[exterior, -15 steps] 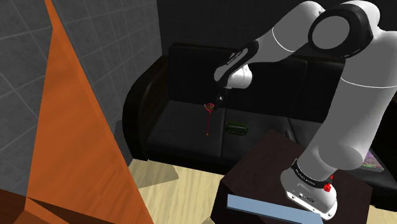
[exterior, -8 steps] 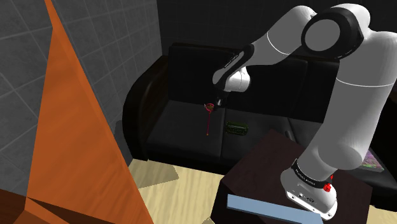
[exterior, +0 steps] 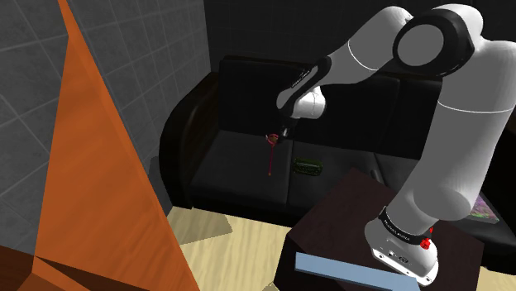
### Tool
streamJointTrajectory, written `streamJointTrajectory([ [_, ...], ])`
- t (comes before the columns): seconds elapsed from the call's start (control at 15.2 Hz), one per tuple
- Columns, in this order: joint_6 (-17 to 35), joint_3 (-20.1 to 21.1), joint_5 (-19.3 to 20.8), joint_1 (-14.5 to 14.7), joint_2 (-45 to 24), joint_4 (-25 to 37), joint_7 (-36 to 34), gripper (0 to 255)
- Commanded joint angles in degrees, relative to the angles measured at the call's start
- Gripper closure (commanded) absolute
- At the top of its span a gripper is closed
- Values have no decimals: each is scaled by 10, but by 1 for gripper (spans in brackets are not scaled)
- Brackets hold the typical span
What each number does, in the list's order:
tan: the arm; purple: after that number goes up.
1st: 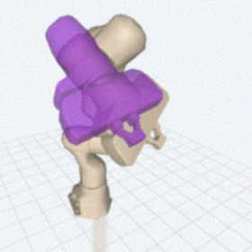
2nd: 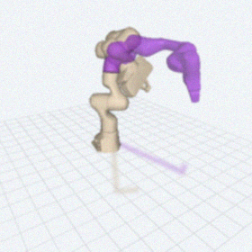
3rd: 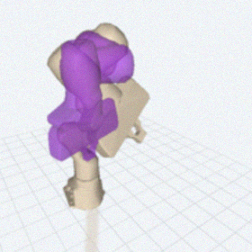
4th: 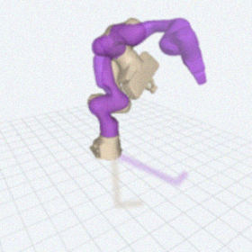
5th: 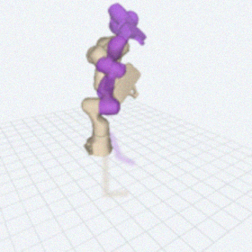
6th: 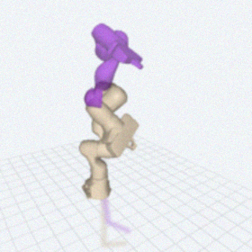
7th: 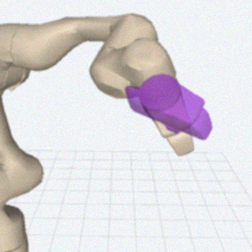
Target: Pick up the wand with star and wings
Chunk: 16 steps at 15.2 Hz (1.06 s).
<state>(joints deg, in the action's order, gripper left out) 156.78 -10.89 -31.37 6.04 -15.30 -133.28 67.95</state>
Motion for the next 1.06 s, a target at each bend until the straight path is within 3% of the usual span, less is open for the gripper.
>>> streamJointTrajectory([
  [0.0, -8, -6, 11, 3, 10, -1, -10, 255],
  [0.99, -89, -39, 107, 22, 97, 3, -92, 255],
])
